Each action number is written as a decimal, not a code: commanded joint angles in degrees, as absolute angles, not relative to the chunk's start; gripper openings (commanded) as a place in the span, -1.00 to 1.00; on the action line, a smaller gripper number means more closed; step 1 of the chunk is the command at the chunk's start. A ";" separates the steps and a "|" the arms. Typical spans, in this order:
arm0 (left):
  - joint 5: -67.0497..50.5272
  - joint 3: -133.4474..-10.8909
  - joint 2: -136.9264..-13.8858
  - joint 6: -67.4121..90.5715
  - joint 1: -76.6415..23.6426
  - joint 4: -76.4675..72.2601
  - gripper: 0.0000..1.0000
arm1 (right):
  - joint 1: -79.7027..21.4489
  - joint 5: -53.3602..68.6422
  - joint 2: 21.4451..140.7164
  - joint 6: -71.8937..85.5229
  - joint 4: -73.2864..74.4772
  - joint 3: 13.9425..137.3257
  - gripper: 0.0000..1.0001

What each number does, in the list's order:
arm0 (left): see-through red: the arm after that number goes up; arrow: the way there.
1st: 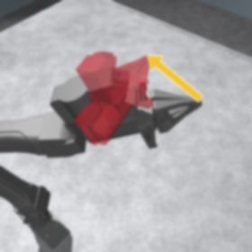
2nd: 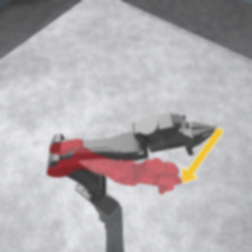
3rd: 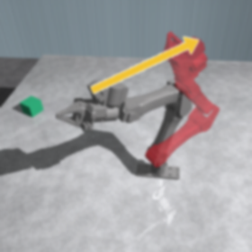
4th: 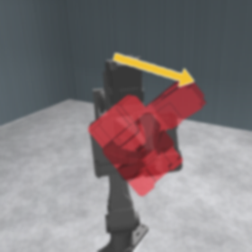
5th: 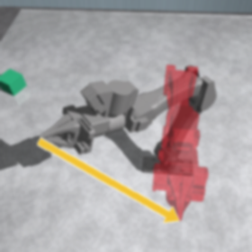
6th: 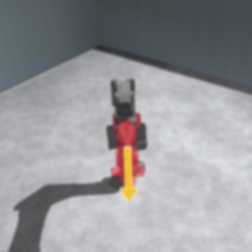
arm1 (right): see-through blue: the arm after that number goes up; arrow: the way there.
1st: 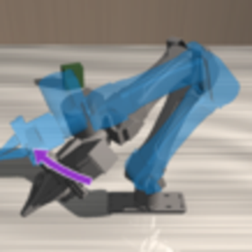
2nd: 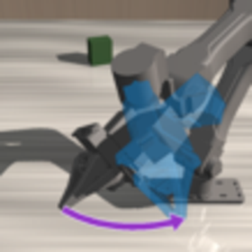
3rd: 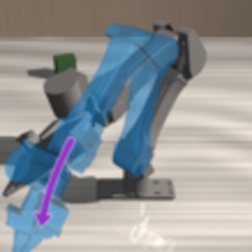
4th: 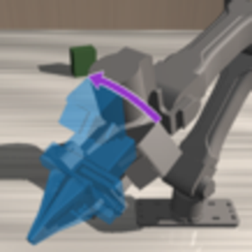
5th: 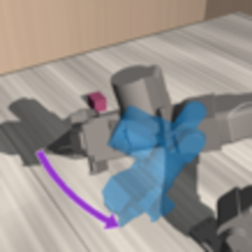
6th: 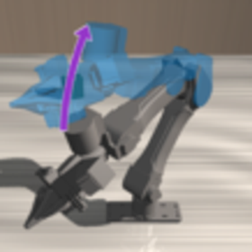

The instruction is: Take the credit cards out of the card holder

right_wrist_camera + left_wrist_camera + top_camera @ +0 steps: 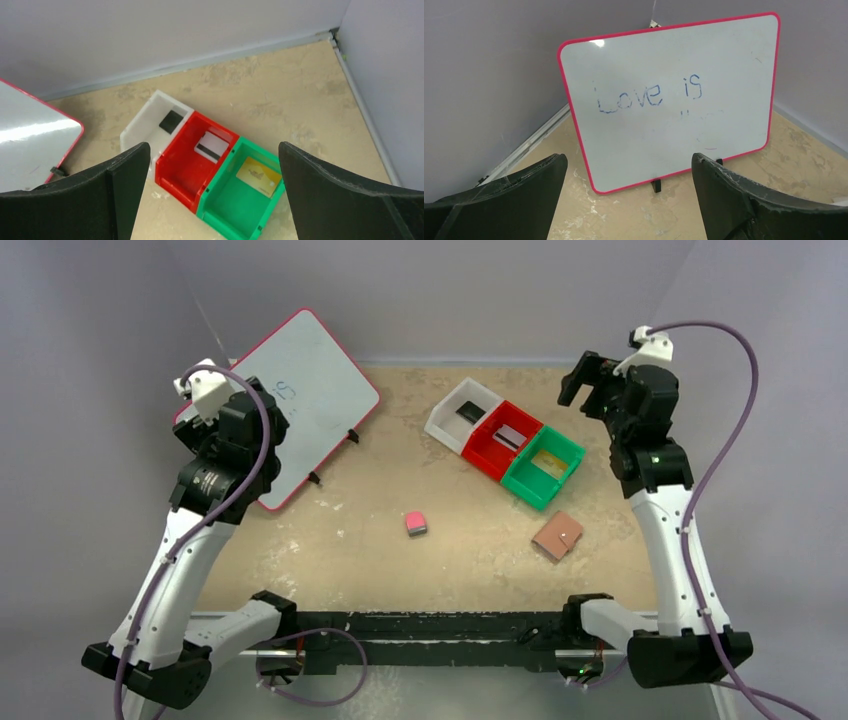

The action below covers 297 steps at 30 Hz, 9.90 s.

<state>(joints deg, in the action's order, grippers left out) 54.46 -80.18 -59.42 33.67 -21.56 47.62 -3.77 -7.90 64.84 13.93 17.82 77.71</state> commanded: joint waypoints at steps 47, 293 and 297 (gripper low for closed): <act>5.02 -96.24 -122.65 35.04 -19.30 16.40 0.82 | -0.77 9.57 57.26 24.90 9.71 52.30 1.00; 22.87 -41.79 -34.99 41.08 -19.02 38.67 0.82 | -40.32 -27.52 78.99 41.38 8.26 40.56 0.97; 23.03 -41.83 -35.81 41.20 -19.06 38.67 0.82 | -37.96 -27.76 83.00 35.42 5.49 43.66 1.00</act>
<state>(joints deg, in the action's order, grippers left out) 22.72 -41.43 -35.14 41.34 -19.14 40.38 -40.18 -24.80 80.38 45.23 11.81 39.18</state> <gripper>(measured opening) 0.915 0.993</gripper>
